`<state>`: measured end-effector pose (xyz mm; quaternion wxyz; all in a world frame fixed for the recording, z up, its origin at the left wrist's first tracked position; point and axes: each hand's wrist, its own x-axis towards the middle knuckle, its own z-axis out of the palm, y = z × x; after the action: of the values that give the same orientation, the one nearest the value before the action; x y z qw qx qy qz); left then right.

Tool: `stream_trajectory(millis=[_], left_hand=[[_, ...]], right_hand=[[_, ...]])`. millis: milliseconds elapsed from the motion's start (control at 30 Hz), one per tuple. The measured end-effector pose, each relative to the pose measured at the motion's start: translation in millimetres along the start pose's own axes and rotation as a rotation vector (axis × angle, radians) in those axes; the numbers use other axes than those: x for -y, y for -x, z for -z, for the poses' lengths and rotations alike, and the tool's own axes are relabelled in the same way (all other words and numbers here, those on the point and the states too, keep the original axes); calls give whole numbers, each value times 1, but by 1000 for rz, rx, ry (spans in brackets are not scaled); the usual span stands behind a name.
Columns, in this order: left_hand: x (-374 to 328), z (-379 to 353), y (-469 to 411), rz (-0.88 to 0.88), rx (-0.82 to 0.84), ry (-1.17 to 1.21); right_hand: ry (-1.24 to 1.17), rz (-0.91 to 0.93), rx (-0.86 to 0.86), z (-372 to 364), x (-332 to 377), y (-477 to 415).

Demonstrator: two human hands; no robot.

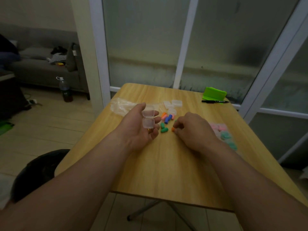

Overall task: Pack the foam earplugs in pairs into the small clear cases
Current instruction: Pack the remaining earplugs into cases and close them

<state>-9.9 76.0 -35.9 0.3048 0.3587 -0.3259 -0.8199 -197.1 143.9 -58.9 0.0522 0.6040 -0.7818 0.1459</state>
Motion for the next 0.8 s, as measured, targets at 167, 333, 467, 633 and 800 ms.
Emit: stream_trajectory(millis=[167, 333, 467, 633, 800], left_hand=[[1, -3, 4, 0, -5, -12], [6, -6, 5, 13, 25, -2], [10, -7, 5, 37, 100, 12], [15, -10, 7, 51, 163, 13], [16, -14, 11, 64, 233, 67]], right_hand=[[-48, -9, -5, 0, 0, 1], [-284, -57, -85, 8, 2, 3], [-461, 5, -171, 23, 14, 11], [-483, 145, -183, 30, 31, 24], [-360, 195, -128, 21, 37, 29]])
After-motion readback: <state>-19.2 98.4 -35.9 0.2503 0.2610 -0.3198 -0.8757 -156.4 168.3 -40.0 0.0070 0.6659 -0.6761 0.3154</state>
